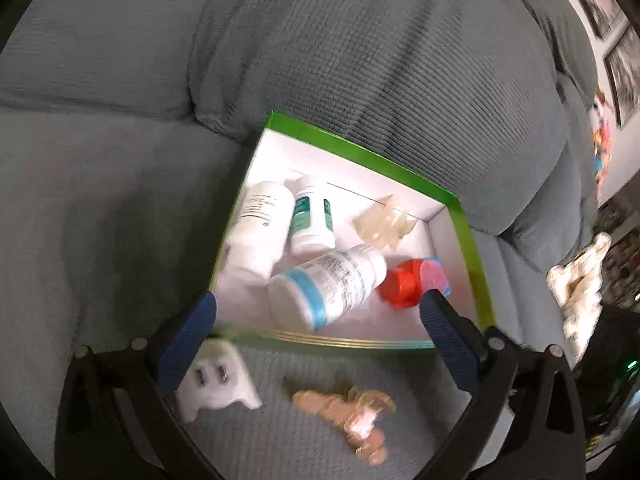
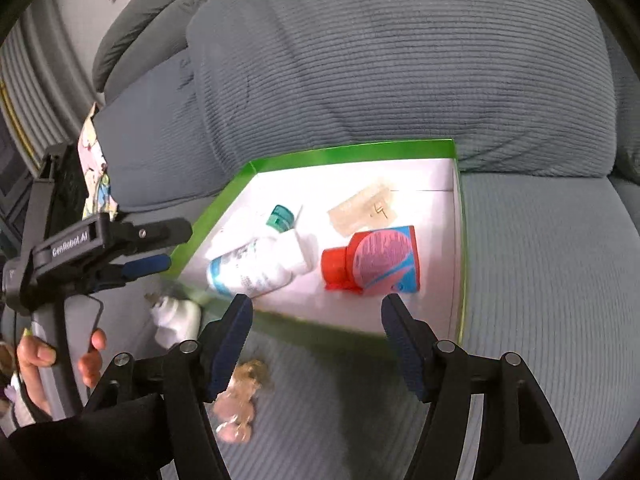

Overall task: Organize rigid objects
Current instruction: 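Move the right tool toward the strip of pink-capped clear vials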

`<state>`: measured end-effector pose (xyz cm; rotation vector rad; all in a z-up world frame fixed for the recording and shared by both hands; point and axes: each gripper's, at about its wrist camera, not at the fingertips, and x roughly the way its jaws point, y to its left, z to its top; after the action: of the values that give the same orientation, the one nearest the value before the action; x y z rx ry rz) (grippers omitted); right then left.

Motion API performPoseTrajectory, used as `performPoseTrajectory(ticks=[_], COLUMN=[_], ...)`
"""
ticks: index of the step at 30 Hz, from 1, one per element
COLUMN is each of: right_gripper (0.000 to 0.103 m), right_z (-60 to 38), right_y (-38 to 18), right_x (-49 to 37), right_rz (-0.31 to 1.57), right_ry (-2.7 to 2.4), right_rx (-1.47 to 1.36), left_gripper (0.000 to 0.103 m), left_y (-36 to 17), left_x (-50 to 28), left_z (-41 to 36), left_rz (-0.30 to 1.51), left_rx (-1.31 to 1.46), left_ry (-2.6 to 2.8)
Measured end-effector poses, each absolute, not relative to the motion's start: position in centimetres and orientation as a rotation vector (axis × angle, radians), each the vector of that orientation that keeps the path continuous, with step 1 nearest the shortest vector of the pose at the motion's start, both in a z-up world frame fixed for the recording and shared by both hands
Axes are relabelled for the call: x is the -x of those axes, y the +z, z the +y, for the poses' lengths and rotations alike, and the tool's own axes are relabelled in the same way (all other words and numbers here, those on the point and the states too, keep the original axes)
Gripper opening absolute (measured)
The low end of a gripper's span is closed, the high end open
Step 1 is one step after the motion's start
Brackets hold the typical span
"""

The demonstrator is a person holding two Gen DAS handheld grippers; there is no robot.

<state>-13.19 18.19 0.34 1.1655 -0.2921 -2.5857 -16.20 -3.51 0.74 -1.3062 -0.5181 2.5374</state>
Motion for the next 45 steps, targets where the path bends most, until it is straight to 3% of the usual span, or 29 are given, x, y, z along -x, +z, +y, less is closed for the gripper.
performPoseTrajectory(ticks=[15,29,45], right_gripper=[0.069,0.075,0.076], right_z=[16.1,13.4,11.4], right_y=[2.7,2.6,0.3], right_x=[6.1,2.3,1.0], right_rz=[-0.182,-0.014,0.018], right_ry=[-2.581,-2.622,-2.563], right_rx=[-1.072,-1.052,-1.125], left_gripper=[0.102,0.102,0.102], left_y=[4.4,3.8,2.0], left_x=[6.3,2.2,0.8], left_z=[-1.8,-1.1,-1.8], left_rz=[-0.220,-0.169,-0.104], left_rx=[1.182,1.159,1.175], left_ry=[2.710,2.763,2.791])
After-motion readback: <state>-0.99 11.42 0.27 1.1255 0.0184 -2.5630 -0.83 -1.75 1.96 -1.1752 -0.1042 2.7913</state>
